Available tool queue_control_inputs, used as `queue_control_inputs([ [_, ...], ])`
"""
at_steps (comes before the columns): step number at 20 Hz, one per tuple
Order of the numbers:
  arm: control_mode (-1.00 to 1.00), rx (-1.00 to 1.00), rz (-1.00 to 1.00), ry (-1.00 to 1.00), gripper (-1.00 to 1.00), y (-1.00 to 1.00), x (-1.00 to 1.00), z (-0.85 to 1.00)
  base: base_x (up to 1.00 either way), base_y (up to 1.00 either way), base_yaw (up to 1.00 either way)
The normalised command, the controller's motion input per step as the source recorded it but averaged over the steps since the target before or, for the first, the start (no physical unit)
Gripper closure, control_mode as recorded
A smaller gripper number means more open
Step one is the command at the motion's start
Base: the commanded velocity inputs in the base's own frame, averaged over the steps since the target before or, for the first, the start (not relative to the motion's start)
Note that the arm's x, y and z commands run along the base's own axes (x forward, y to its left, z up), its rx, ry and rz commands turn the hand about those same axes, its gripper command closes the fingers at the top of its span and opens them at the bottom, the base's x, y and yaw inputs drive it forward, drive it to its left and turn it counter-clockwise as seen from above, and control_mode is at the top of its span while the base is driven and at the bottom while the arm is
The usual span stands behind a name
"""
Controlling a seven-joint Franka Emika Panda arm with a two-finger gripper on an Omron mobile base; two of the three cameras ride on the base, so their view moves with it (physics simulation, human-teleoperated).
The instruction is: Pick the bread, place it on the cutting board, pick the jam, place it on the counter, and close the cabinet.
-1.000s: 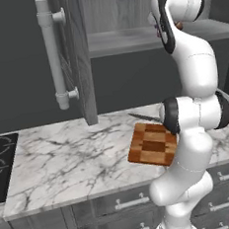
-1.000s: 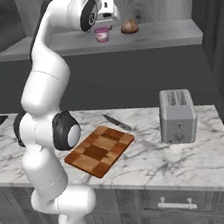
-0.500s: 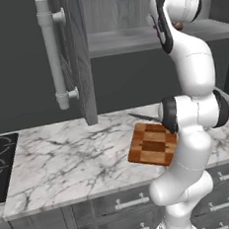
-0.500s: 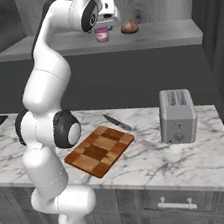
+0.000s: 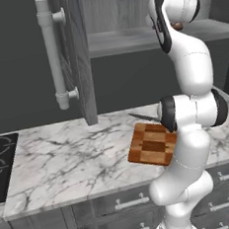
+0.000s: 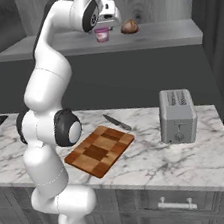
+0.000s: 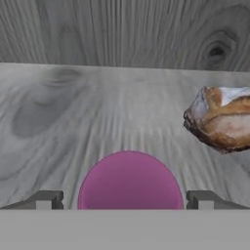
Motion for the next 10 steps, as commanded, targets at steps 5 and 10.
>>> queue_control_inputs([
  [5,-1.00,0.00,0.00,0.00,-1.00,0.00,0.00,-0.09,0.00,0.00,0.00],
  [10,-1.00,0.00,0.00,0.00,-1.00,0.00,0.04,-0.07,0.00,0.00,0.00],
])
